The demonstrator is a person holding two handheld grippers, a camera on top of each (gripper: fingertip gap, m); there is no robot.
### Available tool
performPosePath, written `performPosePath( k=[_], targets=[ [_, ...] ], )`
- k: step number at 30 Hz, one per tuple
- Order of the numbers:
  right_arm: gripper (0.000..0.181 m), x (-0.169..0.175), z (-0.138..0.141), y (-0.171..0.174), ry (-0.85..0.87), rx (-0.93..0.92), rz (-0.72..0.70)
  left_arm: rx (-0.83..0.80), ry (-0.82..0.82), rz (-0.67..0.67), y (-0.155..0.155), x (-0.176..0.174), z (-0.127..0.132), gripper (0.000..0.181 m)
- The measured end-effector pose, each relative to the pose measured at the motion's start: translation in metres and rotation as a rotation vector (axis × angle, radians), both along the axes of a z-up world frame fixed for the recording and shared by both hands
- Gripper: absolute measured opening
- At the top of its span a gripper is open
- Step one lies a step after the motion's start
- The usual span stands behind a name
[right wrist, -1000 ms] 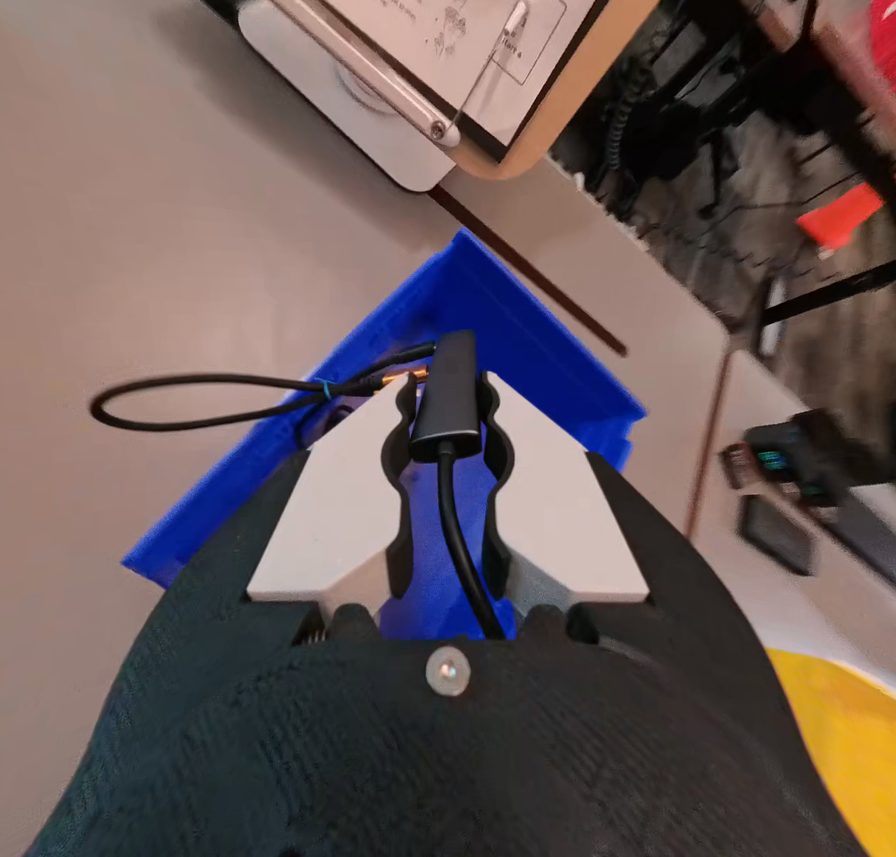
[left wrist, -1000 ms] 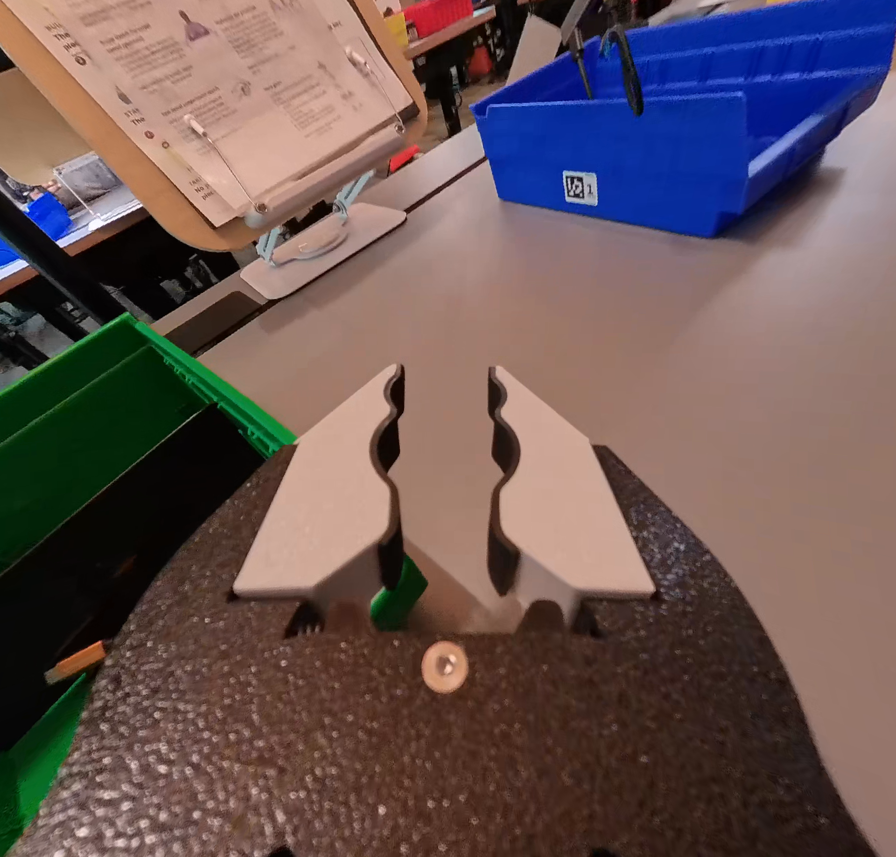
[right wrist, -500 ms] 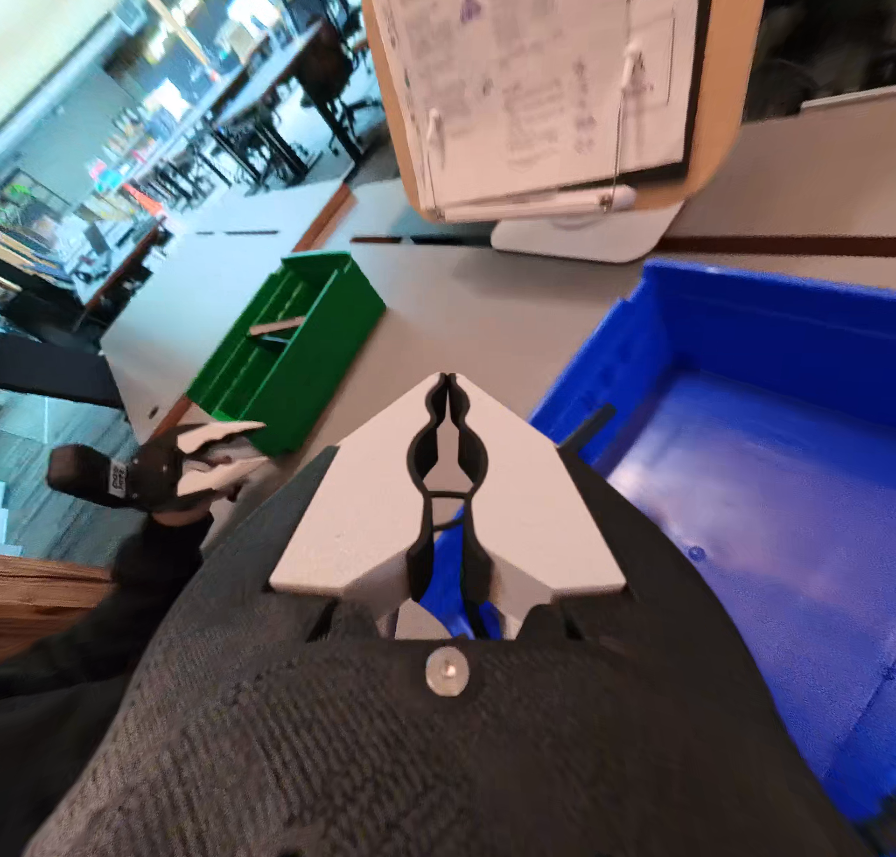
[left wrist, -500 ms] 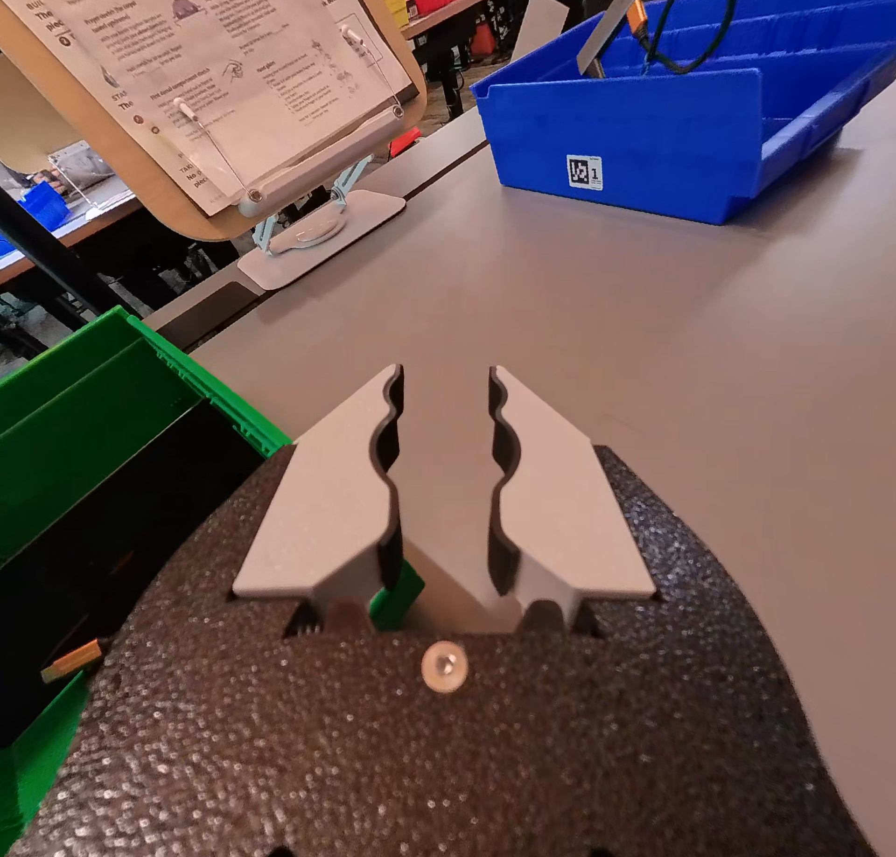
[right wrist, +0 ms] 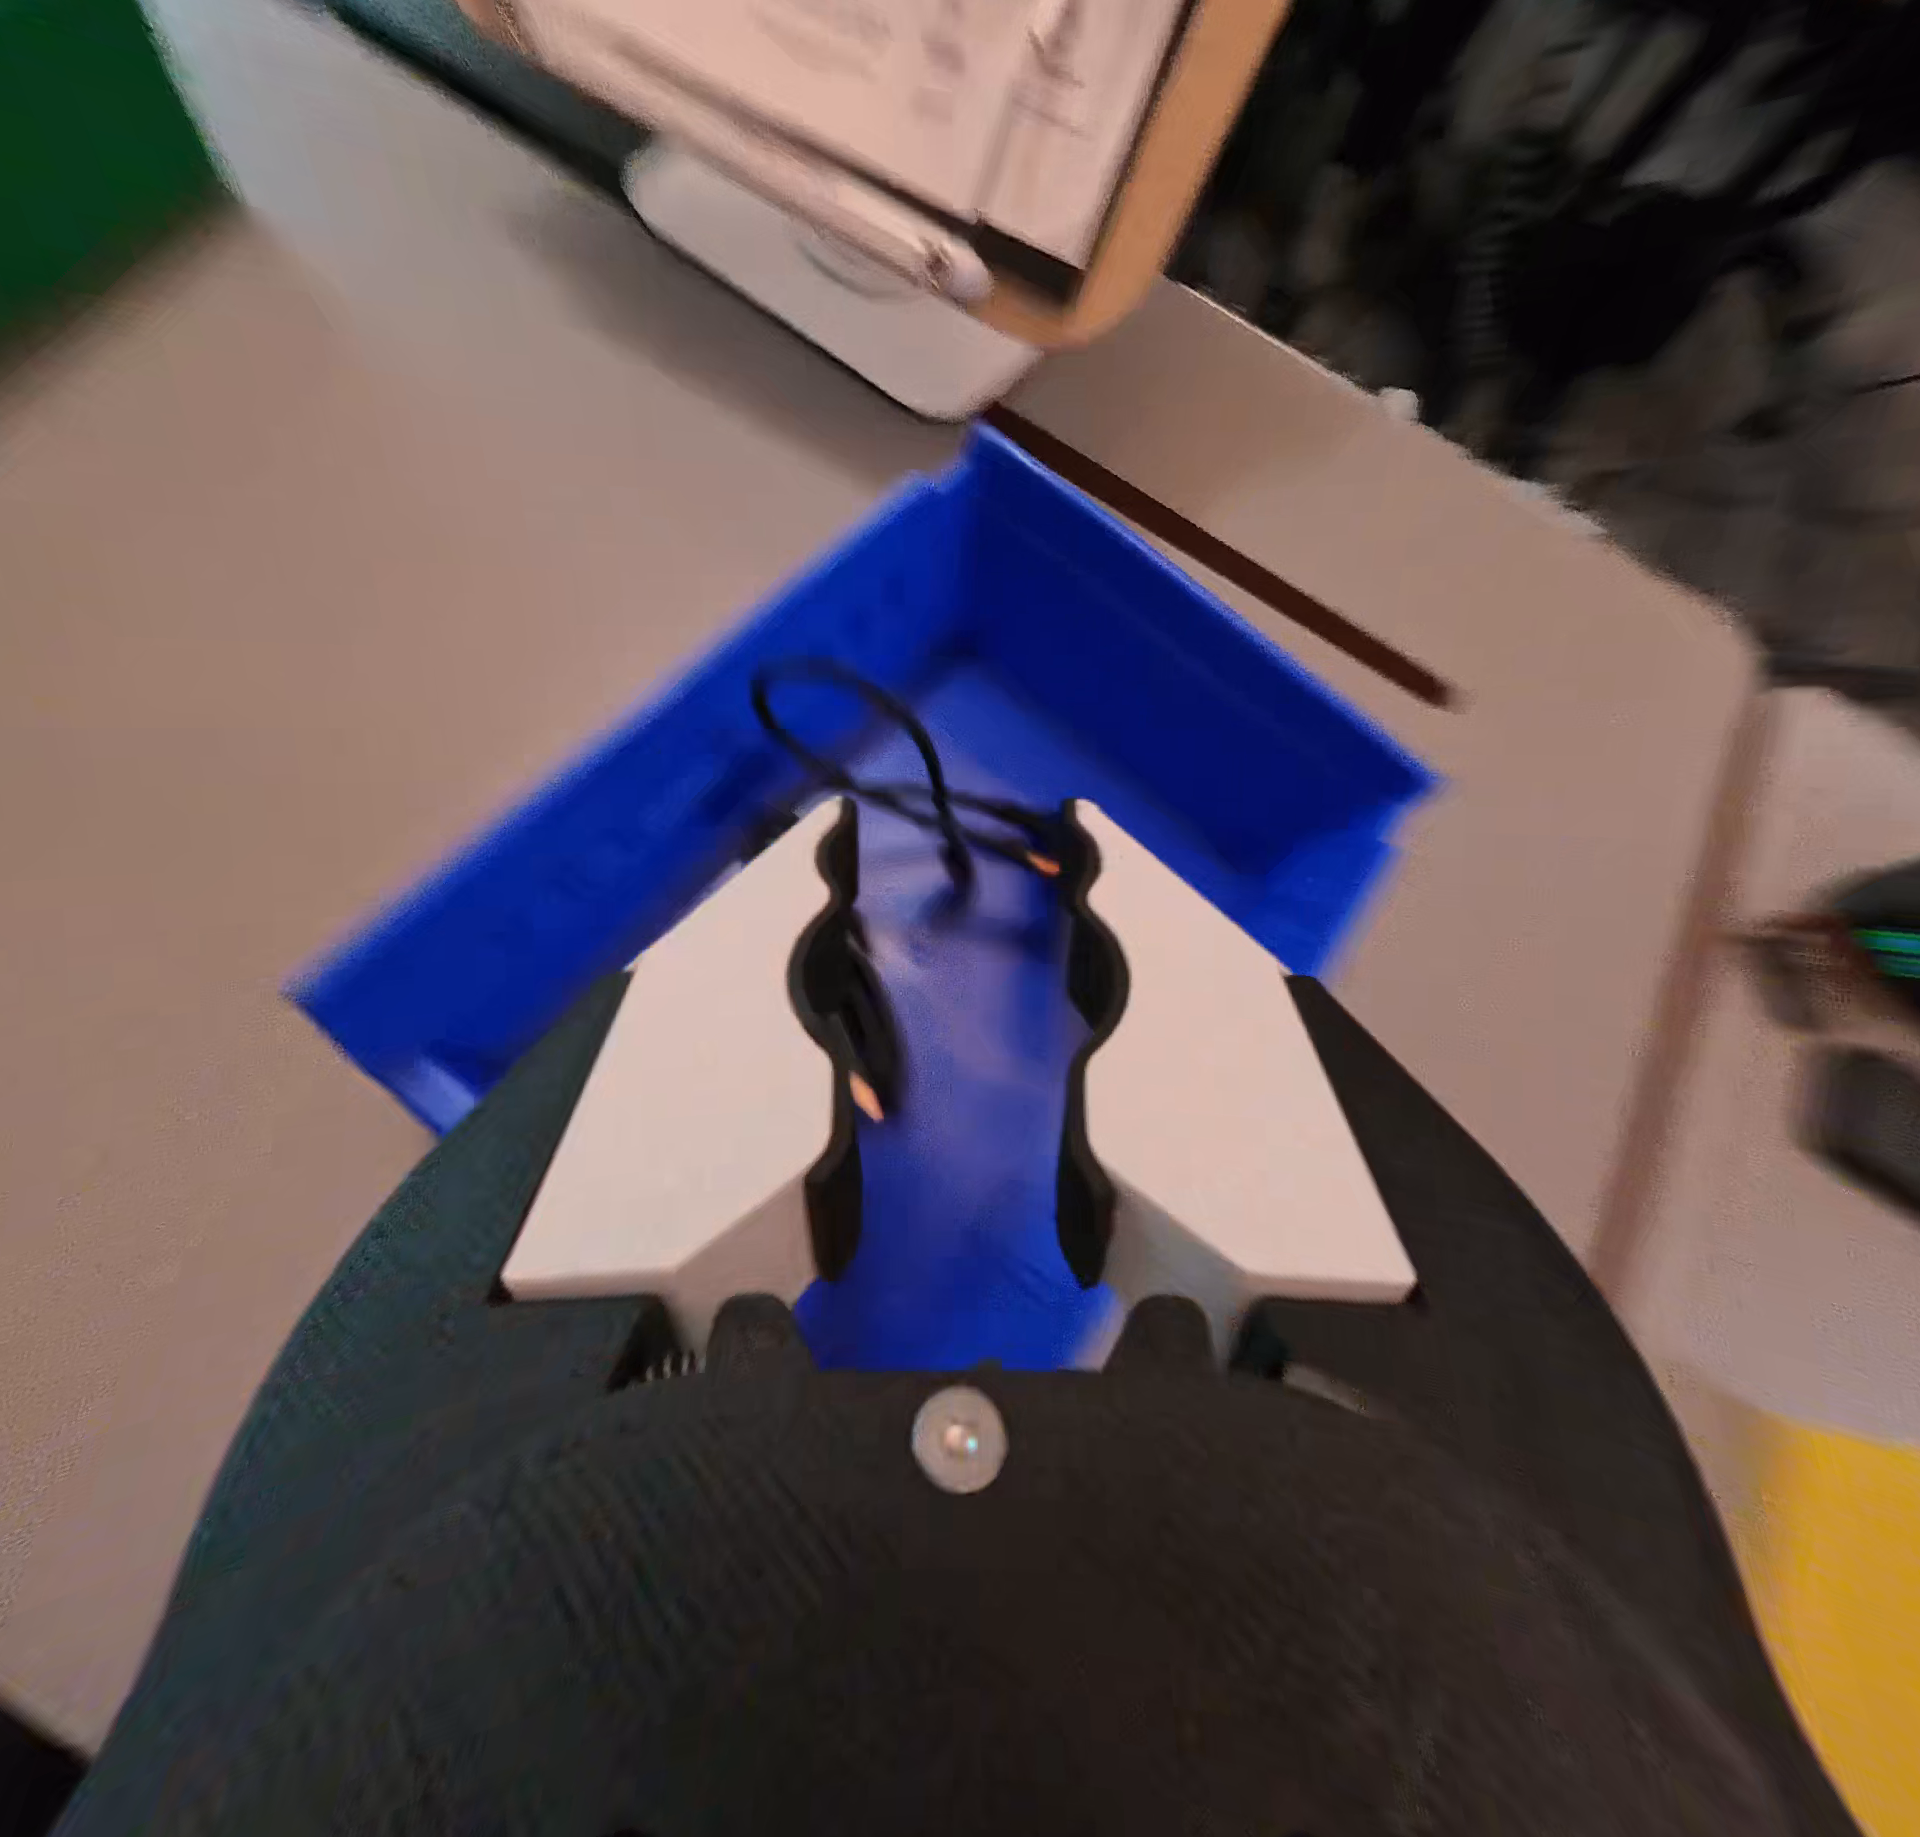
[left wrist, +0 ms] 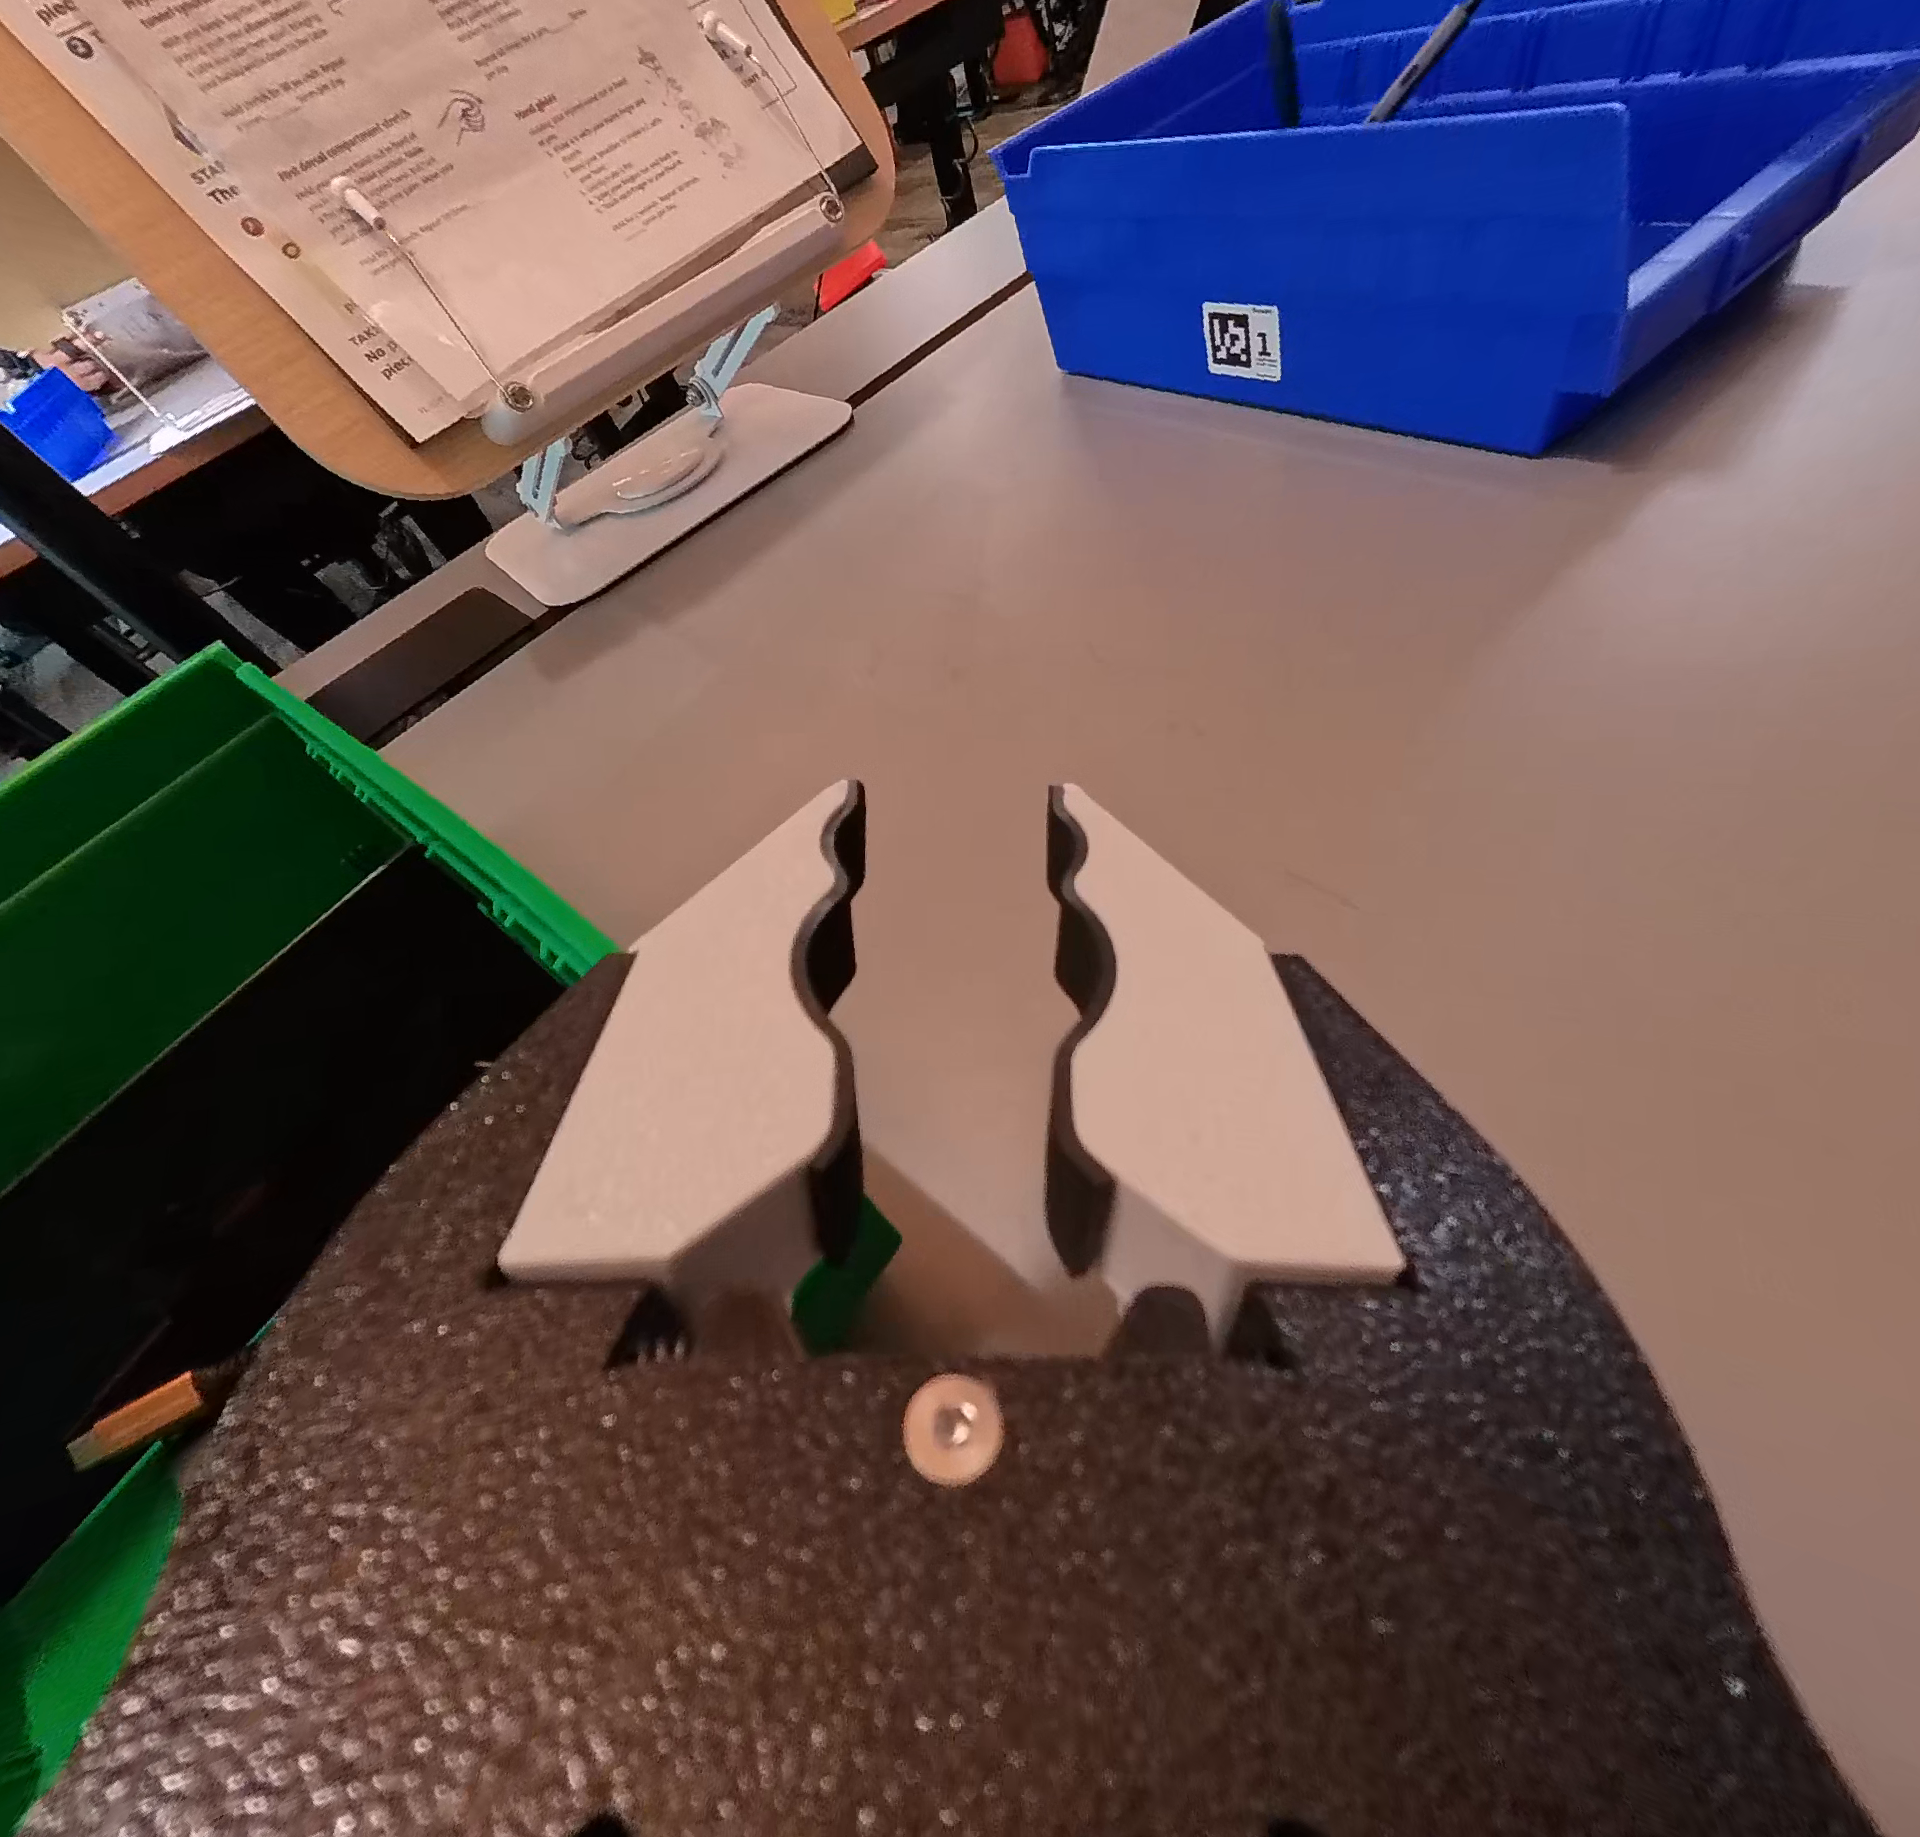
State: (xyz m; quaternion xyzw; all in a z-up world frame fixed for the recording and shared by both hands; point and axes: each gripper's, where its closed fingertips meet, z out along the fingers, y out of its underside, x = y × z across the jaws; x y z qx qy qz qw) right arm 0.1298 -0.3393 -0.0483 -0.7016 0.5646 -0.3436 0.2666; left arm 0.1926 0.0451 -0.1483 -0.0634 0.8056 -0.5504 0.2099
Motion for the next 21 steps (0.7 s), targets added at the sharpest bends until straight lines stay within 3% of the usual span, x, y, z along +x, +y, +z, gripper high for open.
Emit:
performPosePath(
  k=[4,7,11,19,21],
  targets=[
    [0.048,-0.041,-0.032,-0.055,0.275,-0.426,-0.05,0.01,-0.002,0.0,-0.002,0.0,-0.002,0.033],
    [0.047,-0.053,-0.052,-0.1,0.387,-0.593,-0.154,0.026,-0.004,0.004,-0.003,-0.001,-0.004,0.034],
    [0.043,-0.051,-0.079,-0.11,0.396,-0.396,-0.174,0.07,-0.012,0.012,-0.002,-0.002,-0.011,0.037],
    [0.042,-0.05,-0.098,-0.11,0.447,-0.312,-0.091,0.06,0.006,-0.003,-0.007,-0.003,-0.013,0.036],
    [0.035,-0.047,-0.097,-0.108,0.437,-0.328,-0.072,0.073,0.002,-0.005,-0.007,-0.003,-0.015,0.036]
  ],
)
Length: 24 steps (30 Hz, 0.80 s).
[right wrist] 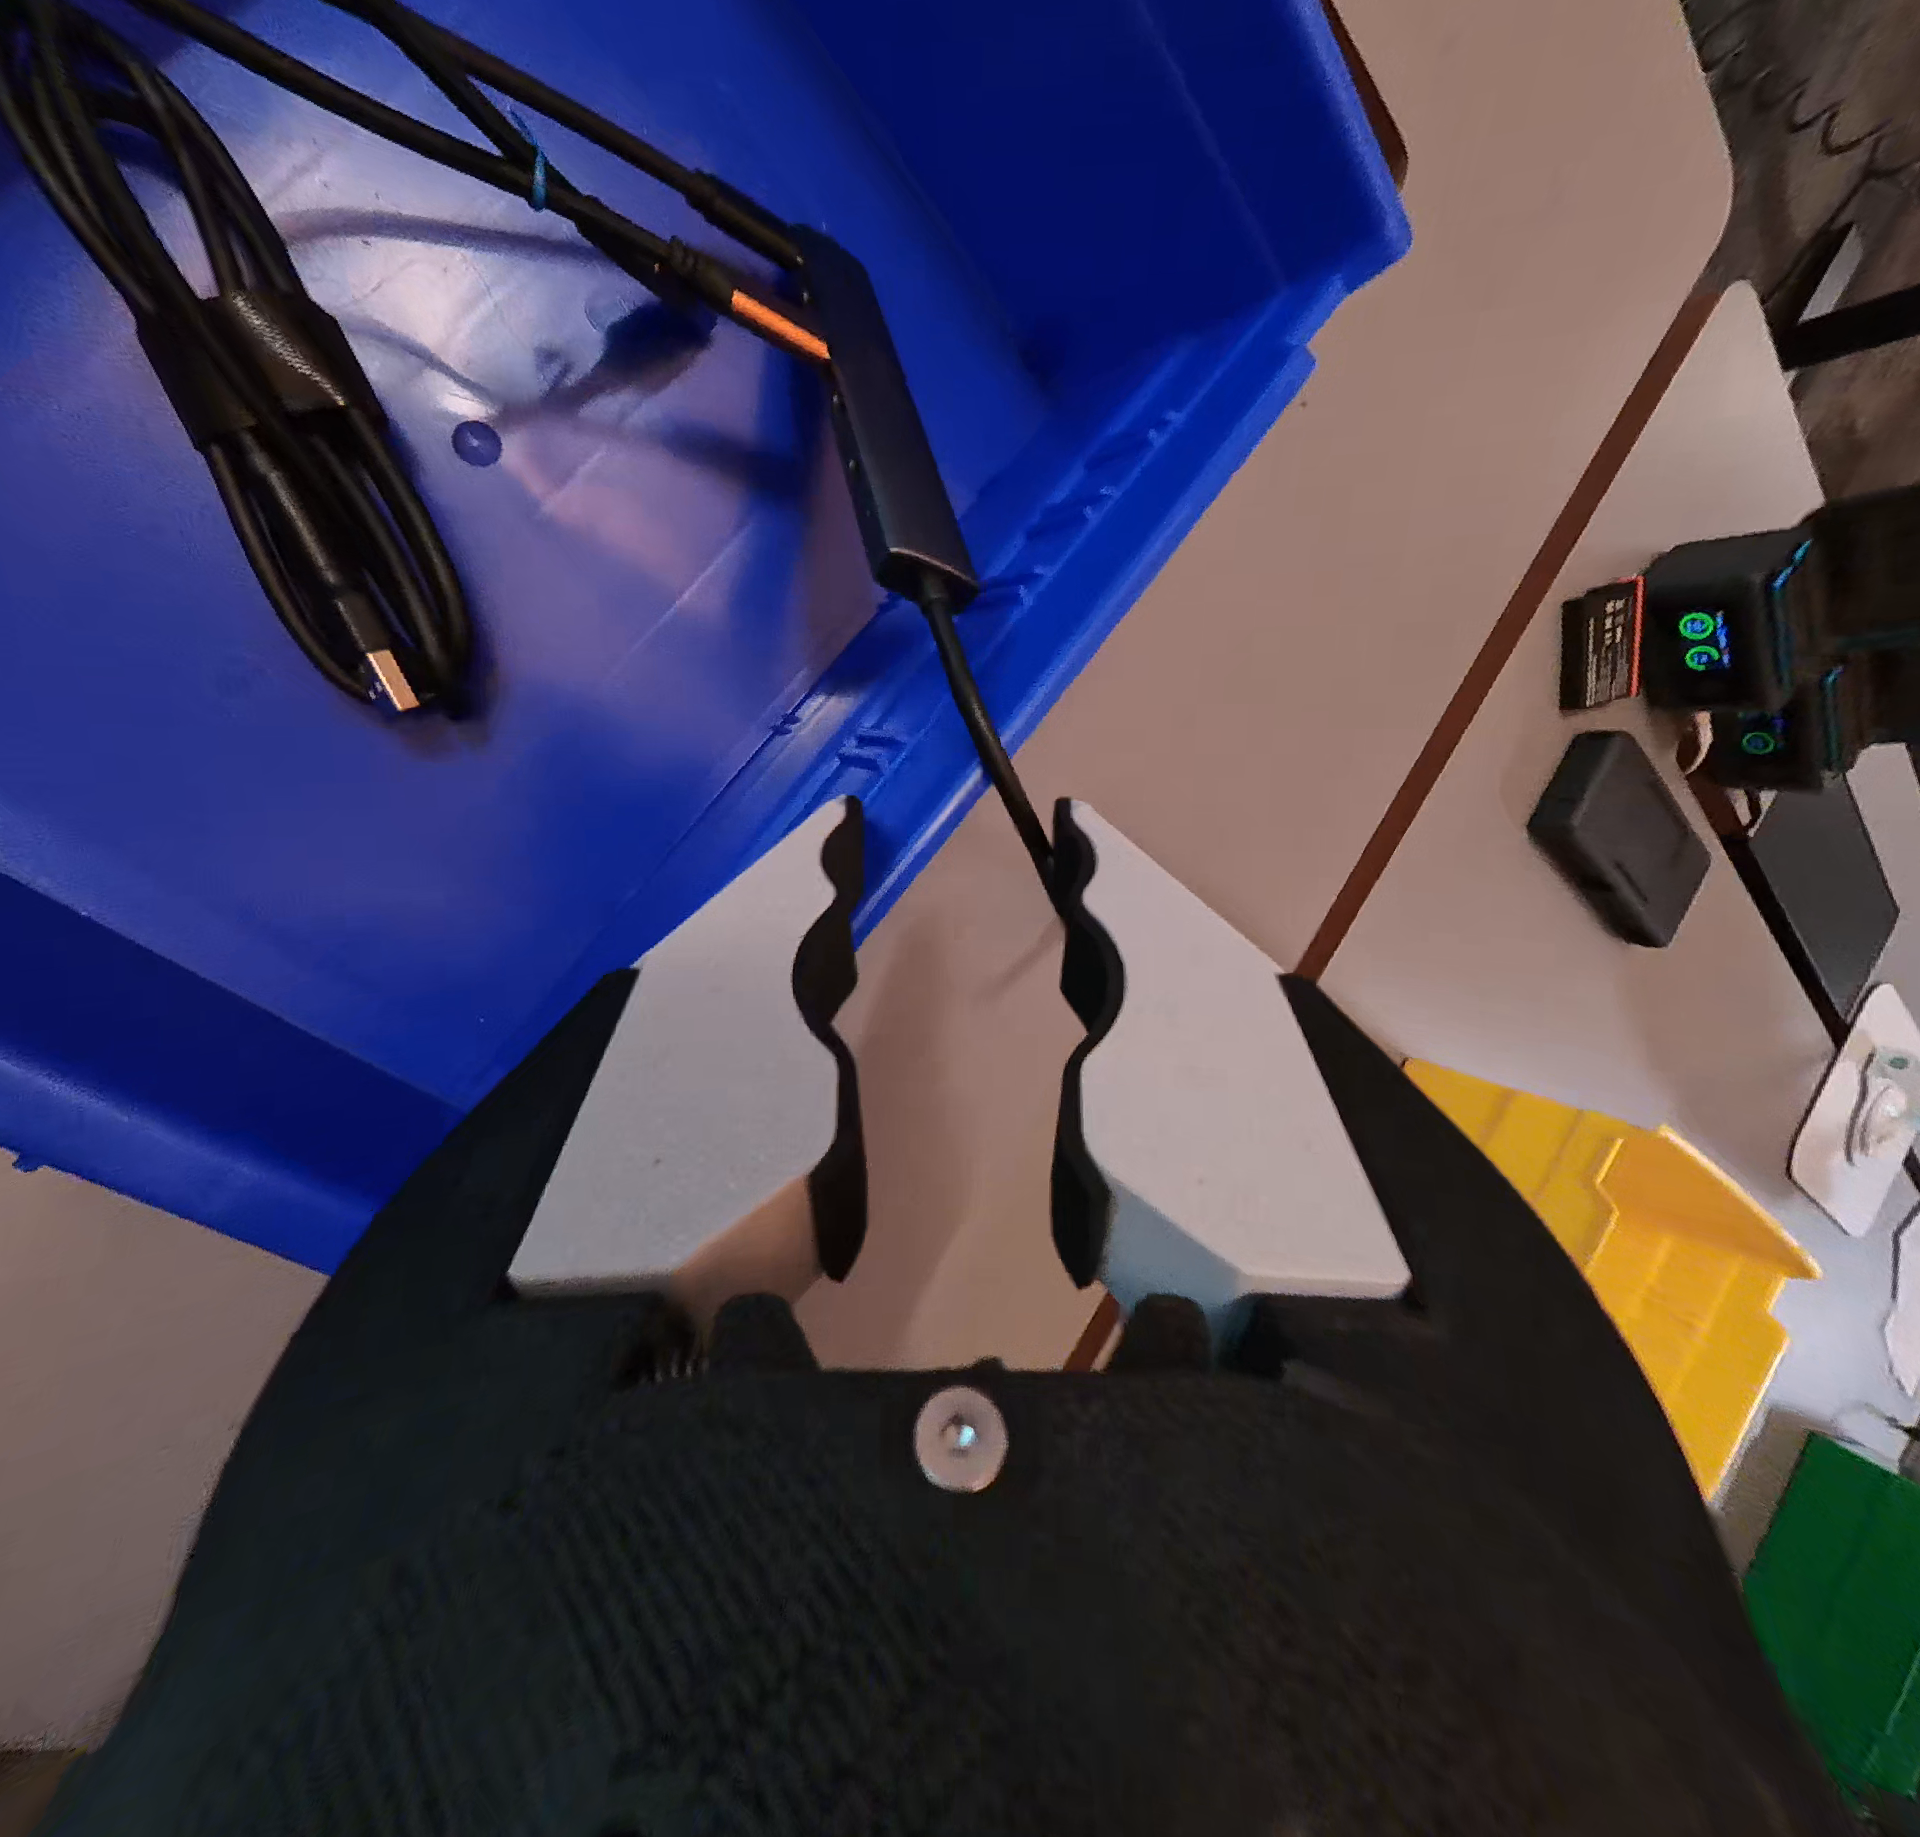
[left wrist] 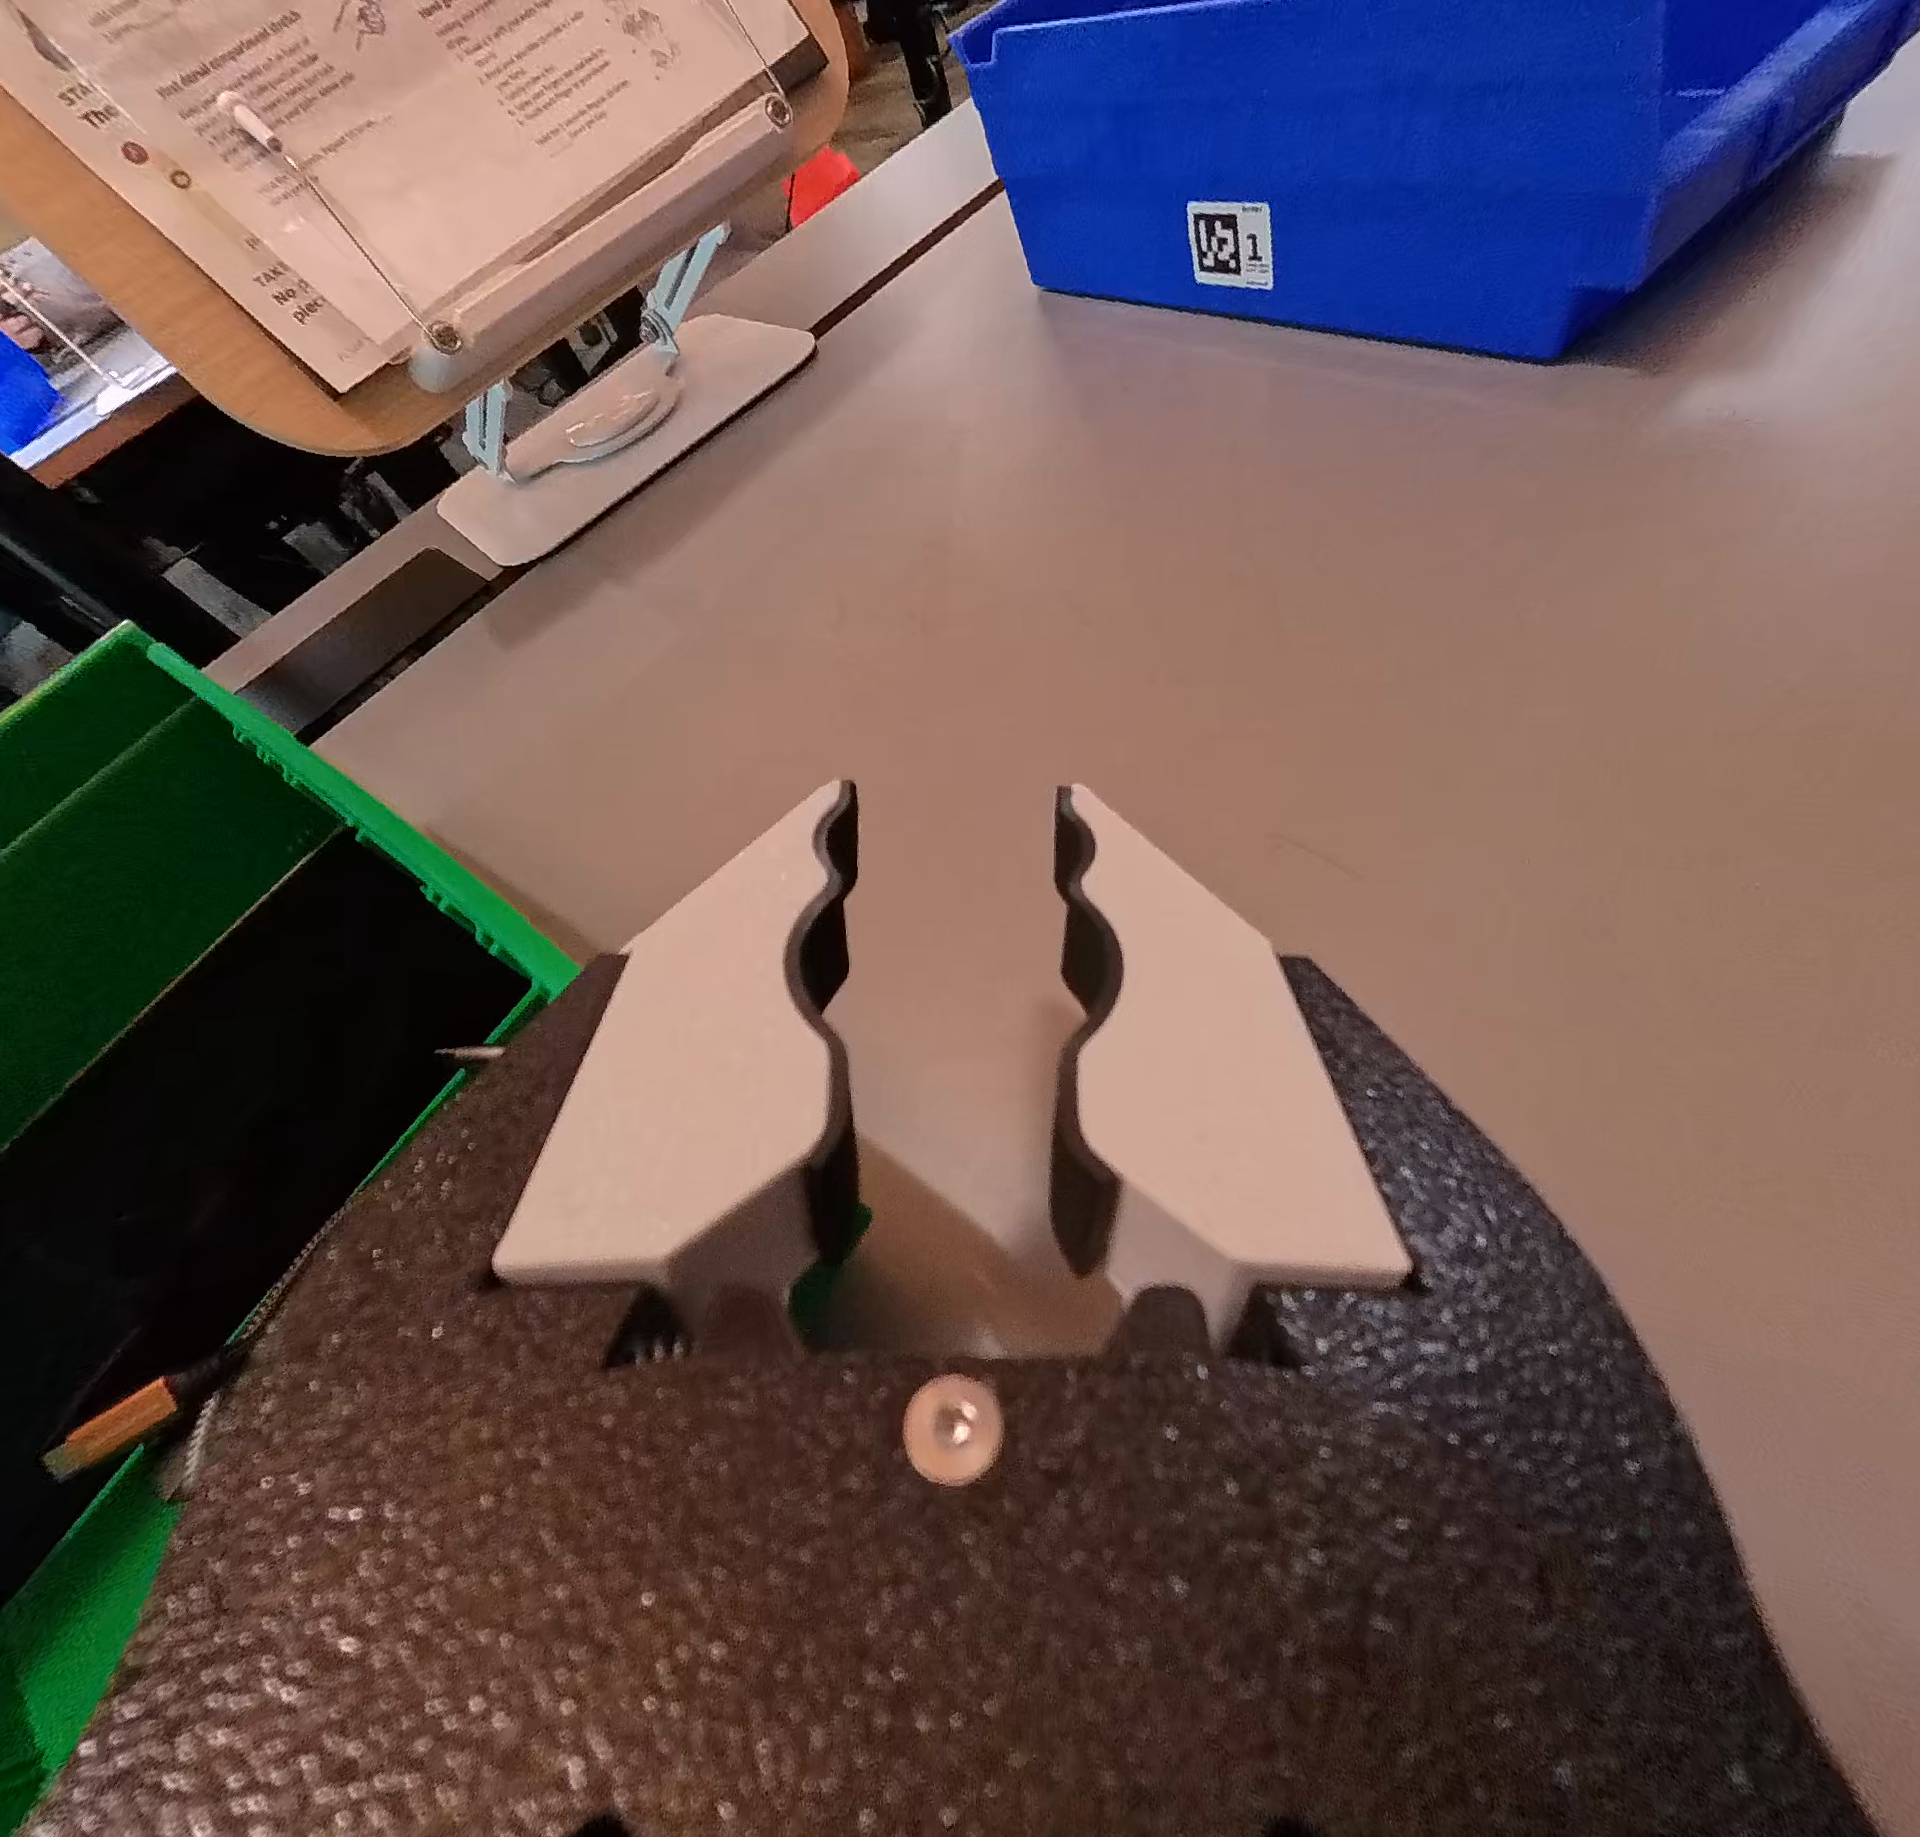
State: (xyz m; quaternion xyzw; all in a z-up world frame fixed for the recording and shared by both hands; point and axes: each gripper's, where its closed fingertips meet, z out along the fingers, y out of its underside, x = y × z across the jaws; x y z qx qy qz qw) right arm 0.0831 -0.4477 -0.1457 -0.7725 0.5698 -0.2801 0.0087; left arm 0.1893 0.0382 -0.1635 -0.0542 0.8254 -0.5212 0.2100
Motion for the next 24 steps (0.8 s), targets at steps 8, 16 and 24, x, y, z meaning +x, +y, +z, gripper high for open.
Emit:
performPosePath(
  k=[8,16,24],
  targets=[
    [0.003,0.006,0.023,-0.001,0.051,-0.216,0.086,0.007,0.004,-0.006,0.0,-0.001,-0.002,0.036],
    [0.003,0.025,0.063,0.02,-0.183,-0.001,-0.034,0.01,0.006,-0.01,-0.001,-0.001,-0.003,0.036],
    [0.003,0.068,0.094,0.095,-0.363,0.408,-0.025,0.027,0.012,-0.012,-0.003,-0.002,-0.008,0.035]
  ],
)
